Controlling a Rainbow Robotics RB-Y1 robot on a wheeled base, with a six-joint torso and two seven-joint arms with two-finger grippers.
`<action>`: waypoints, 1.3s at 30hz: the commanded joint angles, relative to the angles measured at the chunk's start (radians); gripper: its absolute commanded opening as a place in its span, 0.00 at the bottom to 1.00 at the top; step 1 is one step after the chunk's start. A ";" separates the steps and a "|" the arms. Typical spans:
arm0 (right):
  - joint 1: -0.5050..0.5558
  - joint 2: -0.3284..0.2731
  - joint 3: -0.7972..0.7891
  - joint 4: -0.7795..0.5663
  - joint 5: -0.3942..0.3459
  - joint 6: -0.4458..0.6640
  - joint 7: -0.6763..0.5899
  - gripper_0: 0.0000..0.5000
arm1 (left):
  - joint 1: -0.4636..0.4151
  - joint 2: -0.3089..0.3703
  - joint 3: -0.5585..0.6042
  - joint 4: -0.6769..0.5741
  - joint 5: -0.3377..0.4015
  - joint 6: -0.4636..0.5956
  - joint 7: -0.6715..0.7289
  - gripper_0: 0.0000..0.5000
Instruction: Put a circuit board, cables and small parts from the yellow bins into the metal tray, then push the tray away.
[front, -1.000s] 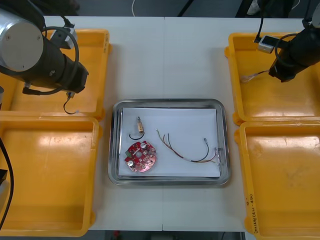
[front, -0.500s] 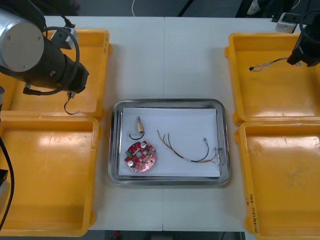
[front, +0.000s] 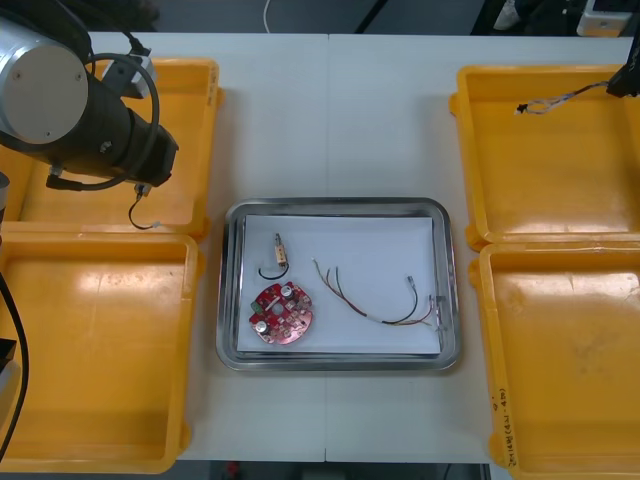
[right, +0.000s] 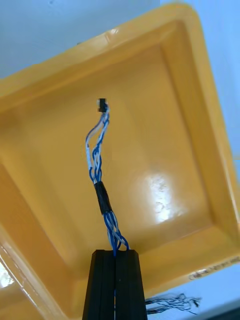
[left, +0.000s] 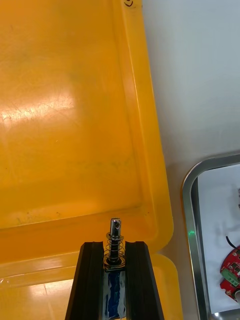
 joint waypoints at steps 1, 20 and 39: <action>0.070 -0.043 -0.040 -0.156 -0.062 0.008 -0.111 0.00 | 0.005 -0.016 -0.006 -0.037 -0.001 0.007 0.065 0.00; 0.277 -0.048 0.005 -0.610 -0.320 0.008 -0.433 0.00 | 0.005 -0.016 -0.006 -0.036 0.001 0.007 0.067 0.00; 0.271 0.020 0.296 -0.806 -0.340 0.008 -0.447 0.00 | 0.005 -0.016 -0.005 -0.036 -0.001 0.007 0.065 0.00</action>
